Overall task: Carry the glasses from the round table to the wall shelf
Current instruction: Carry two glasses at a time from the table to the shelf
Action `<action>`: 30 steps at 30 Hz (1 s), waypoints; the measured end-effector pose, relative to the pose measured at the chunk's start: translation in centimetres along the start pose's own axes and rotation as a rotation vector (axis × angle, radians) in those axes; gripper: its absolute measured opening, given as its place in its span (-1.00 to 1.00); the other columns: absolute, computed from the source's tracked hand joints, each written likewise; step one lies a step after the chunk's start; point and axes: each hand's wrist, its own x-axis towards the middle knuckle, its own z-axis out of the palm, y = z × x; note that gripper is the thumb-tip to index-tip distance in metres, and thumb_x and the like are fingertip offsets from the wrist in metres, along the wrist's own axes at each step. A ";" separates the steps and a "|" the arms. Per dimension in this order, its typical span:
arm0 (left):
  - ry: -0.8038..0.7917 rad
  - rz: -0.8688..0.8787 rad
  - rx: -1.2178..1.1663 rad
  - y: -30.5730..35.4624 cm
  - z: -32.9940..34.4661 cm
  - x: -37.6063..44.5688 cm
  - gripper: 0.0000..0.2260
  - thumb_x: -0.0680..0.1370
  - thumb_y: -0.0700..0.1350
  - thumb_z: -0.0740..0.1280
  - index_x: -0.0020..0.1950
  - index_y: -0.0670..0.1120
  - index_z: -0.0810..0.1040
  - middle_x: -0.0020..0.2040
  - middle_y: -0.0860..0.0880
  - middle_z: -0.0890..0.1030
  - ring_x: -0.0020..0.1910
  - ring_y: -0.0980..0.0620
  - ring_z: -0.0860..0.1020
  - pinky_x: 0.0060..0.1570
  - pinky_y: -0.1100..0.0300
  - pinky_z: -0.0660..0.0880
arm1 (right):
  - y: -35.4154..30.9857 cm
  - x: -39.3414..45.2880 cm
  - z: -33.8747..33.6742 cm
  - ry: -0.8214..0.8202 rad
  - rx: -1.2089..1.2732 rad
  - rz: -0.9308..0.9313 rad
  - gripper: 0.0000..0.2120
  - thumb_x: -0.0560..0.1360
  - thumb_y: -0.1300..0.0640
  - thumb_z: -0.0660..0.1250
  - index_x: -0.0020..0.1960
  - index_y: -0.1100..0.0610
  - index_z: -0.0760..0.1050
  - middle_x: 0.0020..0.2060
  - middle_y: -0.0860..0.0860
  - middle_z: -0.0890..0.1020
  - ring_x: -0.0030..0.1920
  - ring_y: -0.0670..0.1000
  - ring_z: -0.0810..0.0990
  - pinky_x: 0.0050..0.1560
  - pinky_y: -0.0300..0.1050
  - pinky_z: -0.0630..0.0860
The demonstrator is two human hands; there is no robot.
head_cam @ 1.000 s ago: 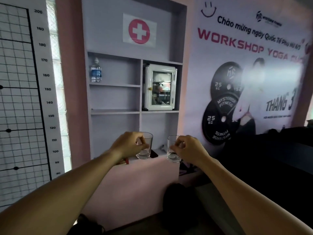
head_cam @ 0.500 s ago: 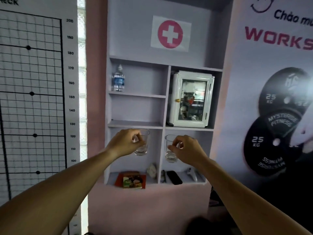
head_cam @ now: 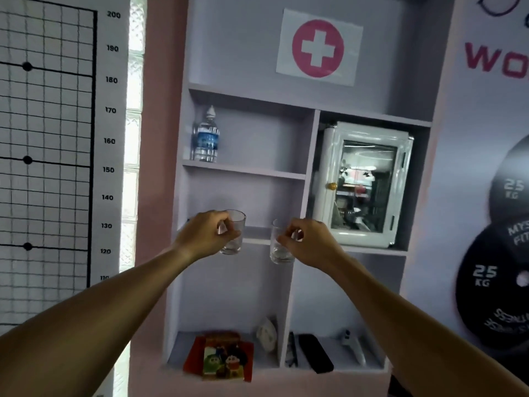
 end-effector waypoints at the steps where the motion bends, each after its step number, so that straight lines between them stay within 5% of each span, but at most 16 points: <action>1: 0.006 0.004 0.010 -0.9 0.2 1.3 -0.79 0.40 0.27 0.33 -0.26 0.16 0.50 -0.15 0.11 0.64 -0.16 0.07 0.60 -0.15 0.10 0.55 | 0.1 1.8 0.6 0.002 -0.004 -0.013 -0.84 0.48 -0.06 0.45 -0.21 -0.01 0.58 -0.23 -0.07 0.62 -0.16 0.00 0.60 -0.18 -0.16 0.49; 20: 0.038 -0.144 0.181 -12.5 6.4 14.3 -0.79 0.44 0.21 0.40 -0.18 0.10 0.51 -0.18 0.19 0.58 -0.18 0.14 0.58 -0.19 0.16 0.54 | 5.0 22.7 14.2 -0.136 0.144 -0.176 -0.85 0.47 -0.06 0.44 -0.17 0.01 0.61 -0.17 -0.03 0.67 -0.11 0.01 0.62 -0.06 -0.11 0.58; 25: 0.060 -0.185 0.240 -12.9 7.1 15.5 -0.85 0.45 0.07 0.45 -0.21 0.09 0.52 -0.25 0.14 0.60 -0.24 0.12 0.59 -0.31 0.30 0.44 | 6.1 25.4 16.0 -0.205 0.178 -0.246 -0.85 0.49 -0.04 0.43 -0.10 0.04 0.64 -0.16 -0.06 0.66 -0.12 -0.04 0.57 -0.21 -0.30 0.43; 30: 0.091 -0.225 0.297 -13.2 7.5 15.8 -0.86 0.43 -0.01 0.42 -0.26 0.10 0.48 -0.28 0.10 0.62 -0.27 0.09 0.59 -0.22 0.19 0.54 | 6.6 26.9 18.3 -0.239 0.288 -0.241 -0.87 0.46 -0.01 0.44 -0.15 0.04 0.62 -0.21 -0.06 0.65 -0.12 -0.01 0.61 -0.10 -0.15 0.52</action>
